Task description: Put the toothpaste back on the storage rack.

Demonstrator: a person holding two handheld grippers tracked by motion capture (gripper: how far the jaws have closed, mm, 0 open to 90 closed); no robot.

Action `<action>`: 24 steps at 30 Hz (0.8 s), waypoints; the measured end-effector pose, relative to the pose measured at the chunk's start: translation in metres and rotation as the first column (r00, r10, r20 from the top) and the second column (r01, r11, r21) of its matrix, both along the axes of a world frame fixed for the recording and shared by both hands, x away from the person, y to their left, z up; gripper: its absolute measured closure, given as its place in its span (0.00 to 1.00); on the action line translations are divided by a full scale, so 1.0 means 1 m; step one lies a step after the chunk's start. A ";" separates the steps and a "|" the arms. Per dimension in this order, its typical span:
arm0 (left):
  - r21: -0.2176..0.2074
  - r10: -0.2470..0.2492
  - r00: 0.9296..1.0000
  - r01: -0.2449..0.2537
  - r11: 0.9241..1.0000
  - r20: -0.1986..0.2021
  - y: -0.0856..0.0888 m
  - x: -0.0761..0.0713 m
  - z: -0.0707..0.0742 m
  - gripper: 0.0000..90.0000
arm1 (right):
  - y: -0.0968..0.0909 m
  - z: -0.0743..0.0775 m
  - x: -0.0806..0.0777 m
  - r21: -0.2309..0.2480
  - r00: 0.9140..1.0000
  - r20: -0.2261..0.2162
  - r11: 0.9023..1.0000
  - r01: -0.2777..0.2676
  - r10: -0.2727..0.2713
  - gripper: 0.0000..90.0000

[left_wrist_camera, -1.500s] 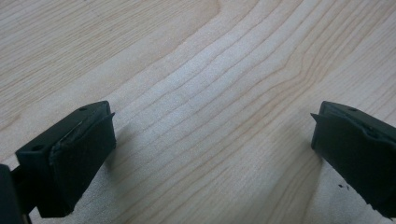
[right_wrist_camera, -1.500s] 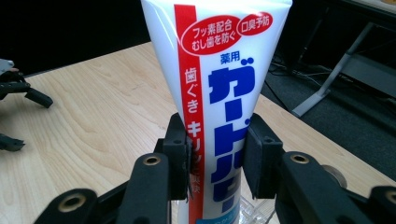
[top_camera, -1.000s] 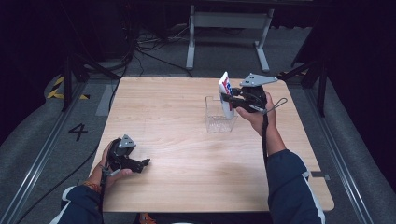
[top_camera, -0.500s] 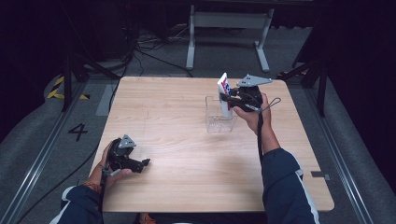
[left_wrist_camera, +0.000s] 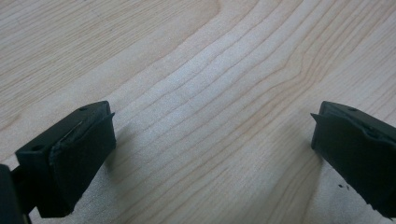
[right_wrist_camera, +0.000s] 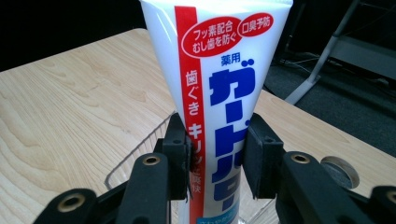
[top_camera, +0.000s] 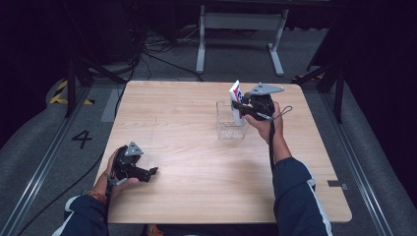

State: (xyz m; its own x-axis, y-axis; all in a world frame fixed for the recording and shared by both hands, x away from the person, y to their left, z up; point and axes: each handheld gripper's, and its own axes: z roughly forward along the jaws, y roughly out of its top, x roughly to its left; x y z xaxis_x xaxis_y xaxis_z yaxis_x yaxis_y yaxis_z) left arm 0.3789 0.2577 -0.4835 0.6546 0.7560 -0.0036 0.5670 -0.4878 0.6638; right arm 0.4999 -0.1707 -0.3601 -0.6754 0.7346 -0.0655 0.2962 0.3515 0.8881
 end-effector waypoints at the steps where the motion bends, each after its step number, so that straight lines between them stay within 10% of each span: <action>1: 0.001 0.000 1.000 0.000 1.000 0.000 0.000 0.000 0.000 0.00 | -0.001 -0.001 0.001 0.003 1.000 0.001 1.000 0.001 -0.001 0.74; 24: 0.000 0.000 1.000 0.000 1.000 0.000 0.000 0.000 0.000 0.00 | -0.005 -0.027 -0.007 -0.030 0.999 -0.038 0.999 -0.025 0.024 0.73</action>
